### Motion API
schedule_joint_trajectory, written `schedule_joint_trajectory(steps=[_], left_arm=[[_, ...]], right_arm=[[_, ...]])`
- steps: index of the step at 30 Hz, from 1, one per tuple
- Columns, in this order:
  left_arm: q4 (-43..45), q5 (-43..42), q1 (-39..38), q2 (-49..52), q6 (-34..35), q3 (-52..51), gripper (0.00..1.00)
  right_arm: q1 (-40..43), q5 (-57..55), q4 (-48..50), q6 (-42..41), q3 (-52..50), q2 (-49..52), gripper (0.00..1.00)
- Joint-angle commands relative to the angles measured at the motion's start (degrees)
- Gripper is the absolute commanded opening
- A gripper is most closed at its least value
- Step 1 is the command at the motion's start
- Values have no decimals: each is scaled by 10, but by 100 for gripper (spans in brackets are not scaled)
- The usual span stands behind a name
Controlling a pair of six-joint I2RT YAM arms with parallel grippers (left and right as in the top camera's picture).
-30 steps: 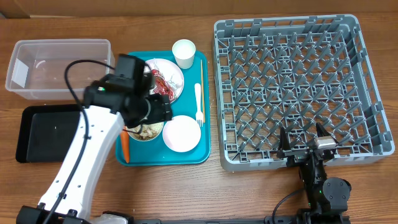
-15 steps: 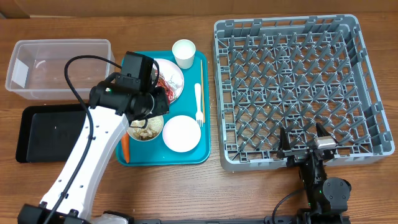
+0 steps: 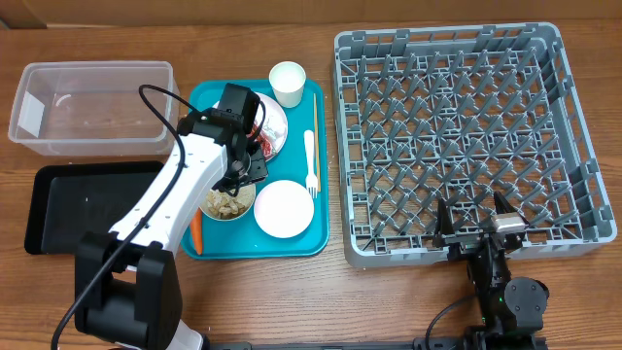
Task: Sort waste into correct bins and load items into the dishwasher rack
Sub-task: 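Reach the left gripper over the white plate and grasp the crumpled tissue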
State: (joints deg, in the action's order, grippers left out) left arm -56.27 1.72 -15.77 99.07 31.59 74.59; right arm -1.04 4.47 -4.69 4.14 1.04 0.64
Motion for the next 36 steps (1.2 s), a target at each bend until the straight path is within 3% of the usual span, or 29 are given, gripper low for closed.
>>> schedule_joint_trajectory(steps=[1, 8, 18, 32, 36], left_arm=[[15, 63, 0, 5, 7, 2, 40], [57, 84, 10, 6, -93, 58, 43], [120, 94, 24, 10, -93, 62, 46], [108, 80, 24, 10, -89, 61, 42], [119, 100, 35, 10, -67, 56, 51]], right_arm=[[3, 1, 3, 2, -6, -5, 100], [3, 1, 3, 2, -6, -5, 100], [3, 1, 3, 2, -6, -5, 100], [3, 1, 3, 2, -6, -5, 100], [3, 1, 3, 2, -6, -5, 100]])
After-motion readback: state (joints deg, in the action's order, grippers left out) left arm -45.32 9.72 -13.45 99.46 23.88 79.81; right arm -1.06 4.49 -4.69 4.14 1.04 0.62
